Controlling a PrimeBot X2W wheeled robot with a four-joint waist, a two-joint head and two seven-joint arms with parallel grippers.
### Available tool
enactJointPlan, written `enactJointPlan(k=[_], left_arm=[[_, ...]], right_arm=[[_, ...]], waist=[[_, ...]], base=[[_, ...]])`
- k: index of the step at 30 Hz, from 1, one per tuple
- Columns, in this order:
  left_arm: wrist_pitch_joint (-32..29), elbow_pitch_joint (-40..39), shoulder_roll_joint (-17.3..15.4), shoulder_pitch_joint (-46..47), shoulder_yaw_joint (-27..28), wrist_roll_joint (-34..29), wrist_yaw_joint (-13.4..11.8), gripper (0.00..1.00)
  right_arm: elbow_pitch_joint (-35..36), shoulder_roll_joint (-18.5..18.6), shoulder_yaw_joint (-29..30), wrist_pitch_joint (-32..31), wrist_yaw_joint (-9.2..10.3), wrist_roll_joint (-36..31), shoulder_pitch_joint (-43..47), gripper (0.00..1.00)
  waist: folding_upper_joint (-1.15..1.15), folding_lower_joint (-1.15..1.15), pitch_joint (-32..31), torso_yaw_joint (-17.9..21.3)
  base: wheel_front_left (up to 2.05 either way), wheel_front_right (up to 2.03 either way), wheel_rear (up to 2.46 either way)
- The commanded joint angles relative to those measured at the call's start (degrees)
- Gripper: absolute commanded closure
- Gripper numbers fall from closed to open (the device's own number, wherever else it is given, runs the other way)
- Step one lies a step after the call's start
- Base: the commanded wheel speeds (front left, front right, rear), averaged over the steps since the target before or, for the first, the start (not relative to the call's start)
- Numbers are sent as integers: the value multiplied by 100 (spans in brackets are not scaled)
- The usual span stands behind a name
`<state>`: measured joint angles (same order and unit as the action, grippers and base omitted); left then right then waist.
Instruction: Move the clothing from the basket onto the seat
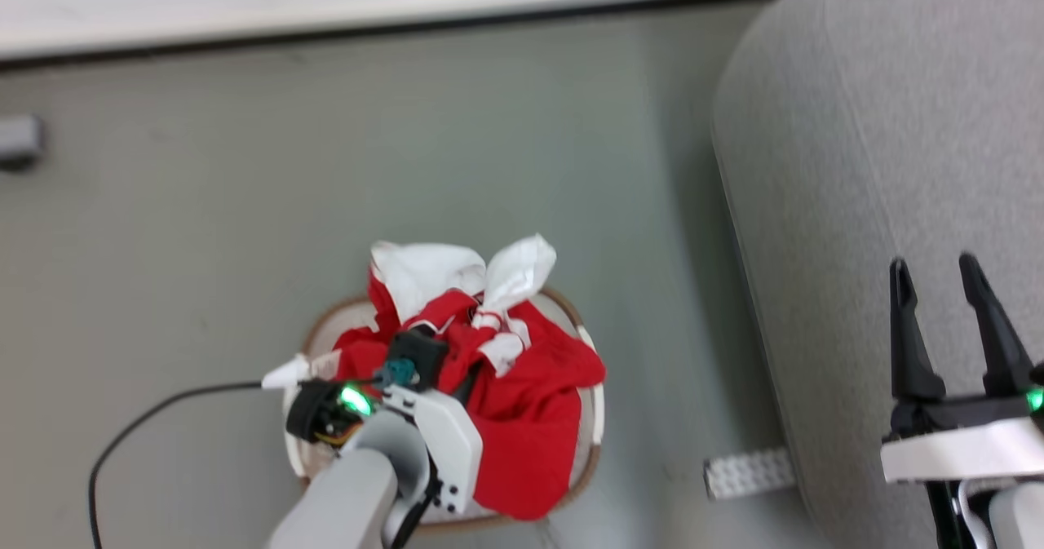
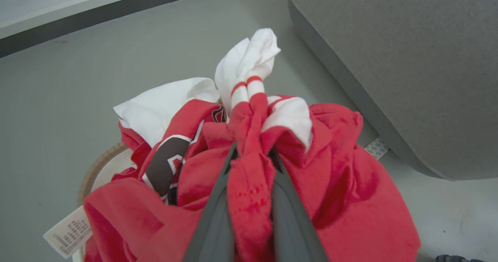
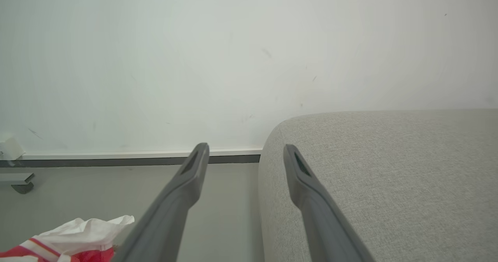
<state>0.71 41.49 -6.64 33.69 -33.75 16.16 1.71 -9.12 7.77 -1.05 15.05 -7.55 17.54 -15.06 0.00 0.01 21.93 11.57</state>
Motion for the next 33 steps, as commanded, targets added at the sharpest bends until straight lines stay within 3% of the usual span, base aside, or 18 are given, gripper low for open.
enactJointPlan(k=[1,10,21,33], left_arm=[[42,-58,10,-130,3,114,-2,100],[34,-535,-4,-685,-107,292,93,100],[39,-1619,-266,-1194,-24,416,-178,100],[-313,-2856,-678,-1379,58,389,-396,100]], right_arm=[[-30,63,43,18,12,-38,143,0],[-130,72,95,17,12,-103,649,0],[-277,74,24,17,12,-169,1154,0],[-357,51,28,17,12,-192,1580,0]], waist=[[0,-1,-528,-276],[0,-1,-1289,-480],[0,-1,-2142,-635],[0,-1,-2518,-671]], base=[[0,0,0],[0,0,0],[0,0,0],[0,0,0]])
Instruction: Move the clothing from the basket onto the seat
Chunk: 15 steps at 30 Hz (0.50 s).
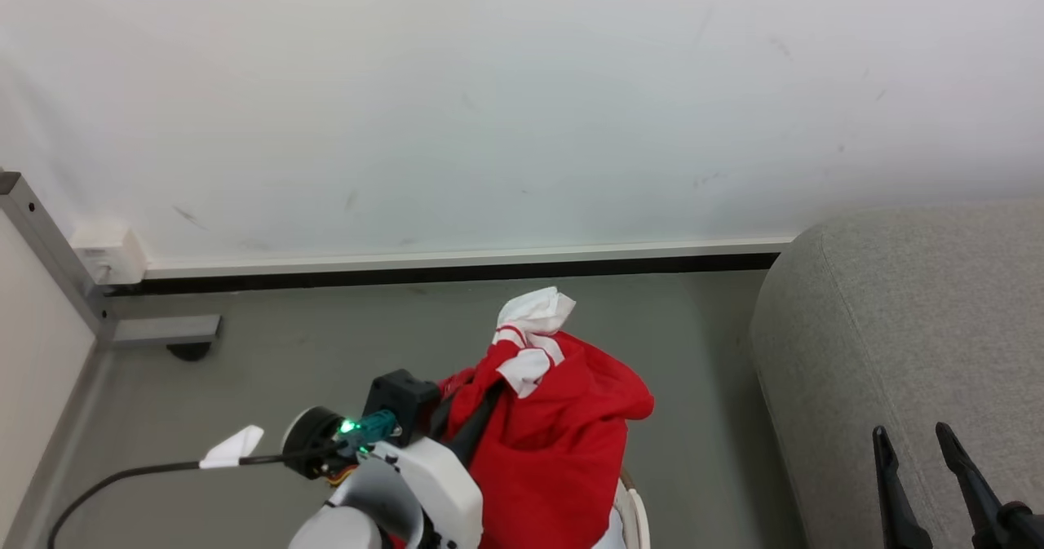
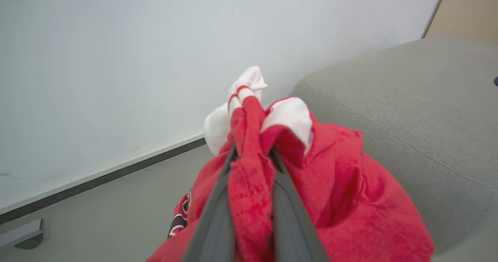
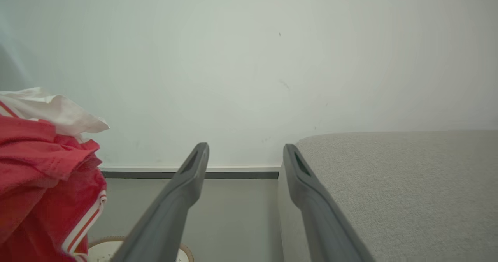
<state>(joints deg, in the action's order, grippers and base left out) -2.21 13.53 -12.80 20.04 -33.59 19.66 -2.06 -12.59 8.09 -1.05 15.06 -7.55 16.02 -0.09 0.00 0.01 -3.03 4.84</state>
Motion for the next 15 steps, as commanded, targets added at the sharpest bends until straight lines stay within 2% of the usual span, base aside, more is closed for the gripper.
enactJointPlan(k=[1,8,15], left_arm=[[-51,-131,-95,12,61,35,-38,100],[-208,-394,-327,120,254,110,-147,100],[-251,-464,-371,147,241,123,-175,100]], right_arm=[[-12,17,42,17,12,-41,99,0],[-40,4,45,17,12,-73,194,0],[-28,47,-31,16,12,-56,190,0]], waist=[[0,-1,-38,2],[0,-1,-105,33],[0,-1,-114,16]], base=[[0,0,0],[0,0,0],[0,0,0]])
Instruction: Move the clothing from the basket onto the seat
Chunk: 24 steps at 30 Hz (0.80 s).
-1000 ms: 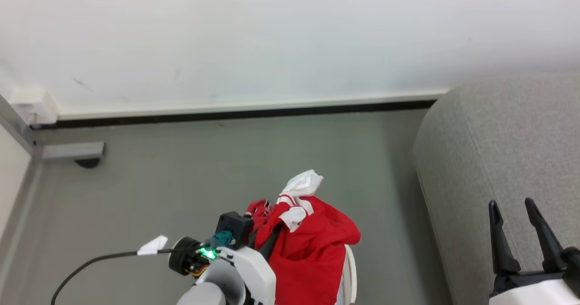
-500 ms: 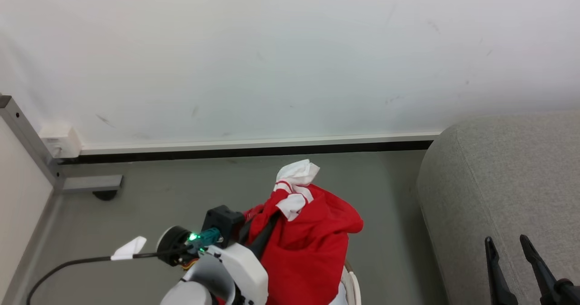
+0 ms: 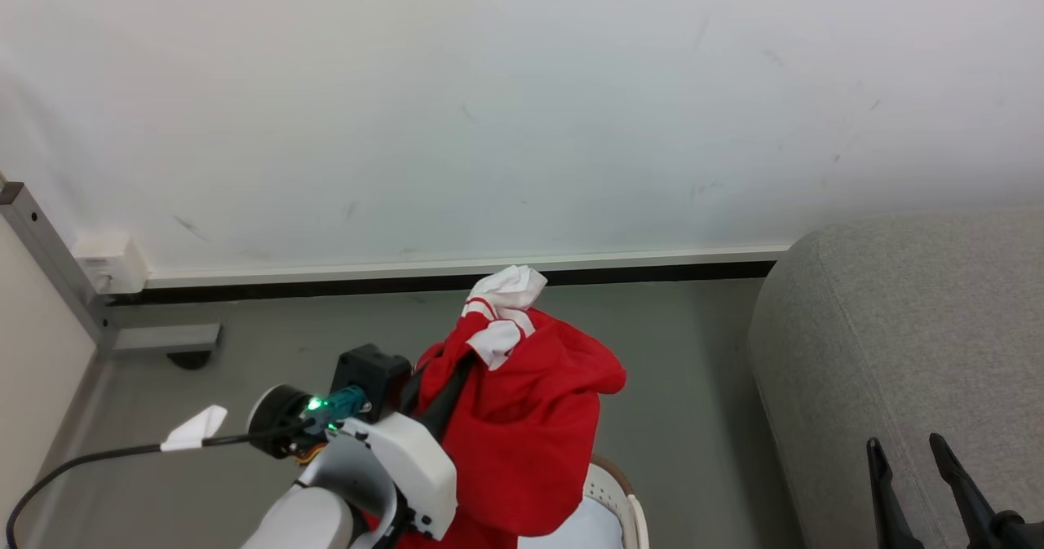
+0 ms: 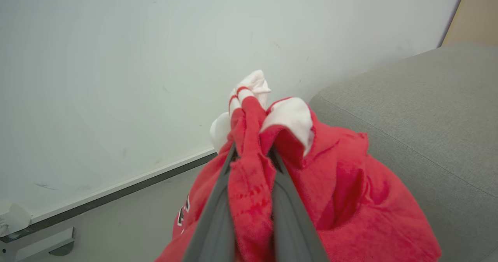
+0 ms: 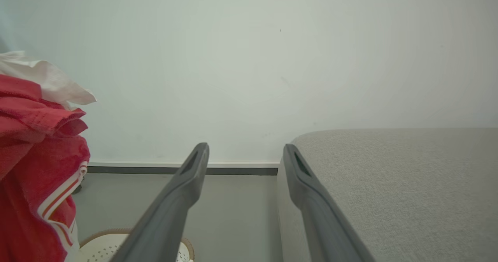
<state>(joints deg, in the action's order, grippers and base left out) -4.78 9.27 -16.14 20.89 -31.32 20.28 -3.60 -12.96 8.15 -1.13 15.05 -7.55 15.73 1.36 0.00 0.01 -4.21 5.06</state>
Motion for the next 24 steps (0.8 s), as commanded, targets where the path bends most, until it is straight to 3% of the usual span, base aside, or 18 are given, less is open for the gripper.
enactJointPlan(k=[1,5,12,17,20,21,24], left_arm=[[10,-45,-39,75,9,61,-20,100],[14,-86,-25,109,-32,62,1,100],[113,-119,22,169,-113,97,147,100],[283,-148,109,268,-204,150,315,100],[469,-112,175,364,-386,179,598,100],[469,-112,175,364,-386,179,598,100],[651,-30,258,480,-634,217,851,100]], right_arm=[[32,56,-72,17,12,-6,20,0],[120,228,-359,18,12,89,-152,0],[194,917,-1316,18,12,324,-718,0],[268,1662,-2499,-145,12,761,-1599,0],[288,2212,-3566,-338,12,1076,-2432,0],[288,2212,-3566,-338,12,1076,-2432,0],[180,2579,-4487,-422,12,1456,-3144,0]], waist=[[0,-1,9,-11],[0,-1,38,-25],[0,-1,85,-20],[0,-1,99,-18],[0,-1,115,-47],[0,-1,115,-47],[0,-1,124,-121]], base=[[0,0,0],[0,0,0],[0,0,0],[0,0,0],[0,0,0],[0,0,0],[0,0,0]])
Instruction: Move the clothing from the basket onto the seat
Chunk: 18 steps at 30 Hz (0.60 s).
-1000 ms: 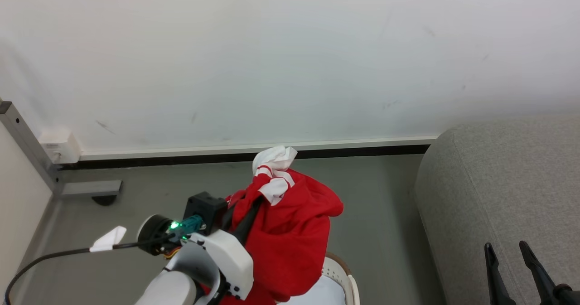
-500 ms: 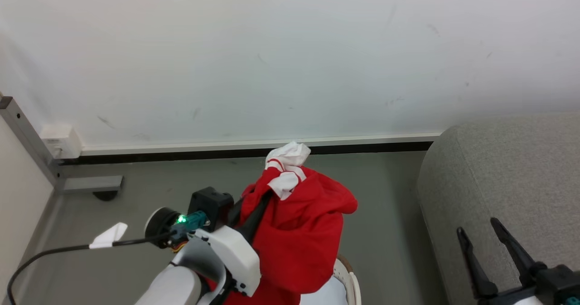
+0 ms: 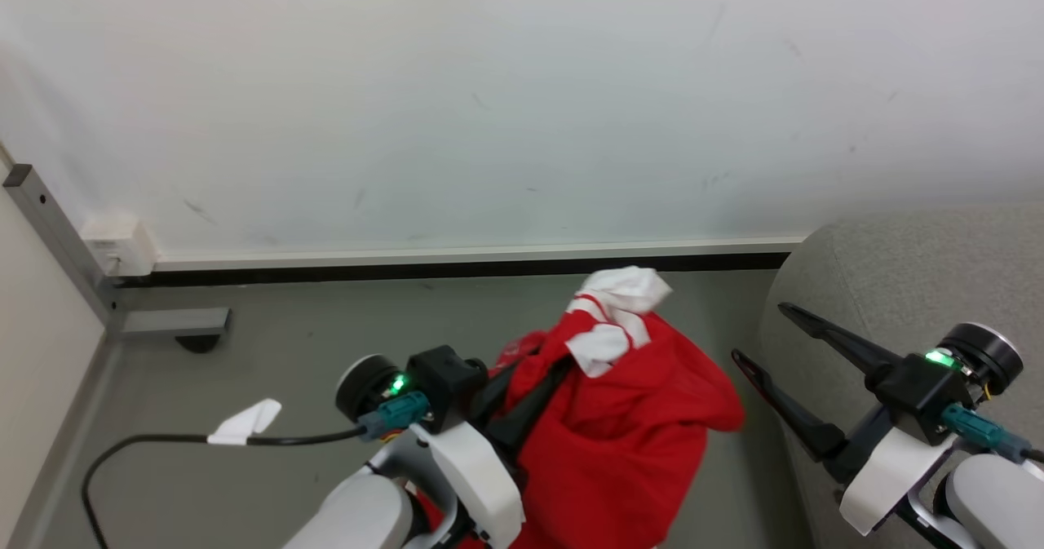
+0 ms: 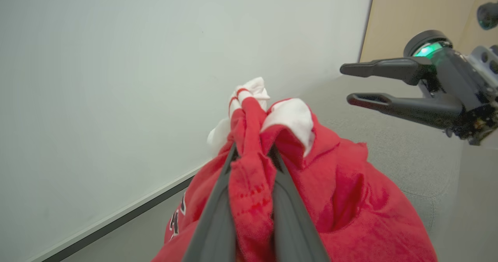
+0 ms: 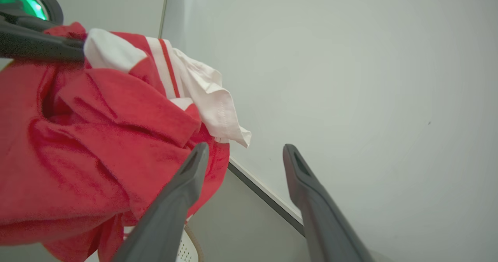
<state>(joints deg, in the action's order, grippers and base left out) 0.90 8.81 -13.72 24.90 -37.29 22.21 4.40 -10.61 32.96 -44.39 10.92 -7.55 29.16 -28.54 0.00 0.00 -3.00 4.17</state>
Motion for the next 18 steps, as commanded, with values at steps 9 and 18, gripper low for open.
enactJointPlan(k=[9,18], left_arm=[[516,282,156,287,-376,258,247,100],[816,440,150,478,-893,639,303,100]], right_arm=[[-503,244,-1782,65,12,762,-1066,0],[-653,148,-2776,290,12,1234,-1722,0]], waist=[[0,0,18,-154],[0,0,31,-174]], base=[[0,0,0],[0,0,0]])
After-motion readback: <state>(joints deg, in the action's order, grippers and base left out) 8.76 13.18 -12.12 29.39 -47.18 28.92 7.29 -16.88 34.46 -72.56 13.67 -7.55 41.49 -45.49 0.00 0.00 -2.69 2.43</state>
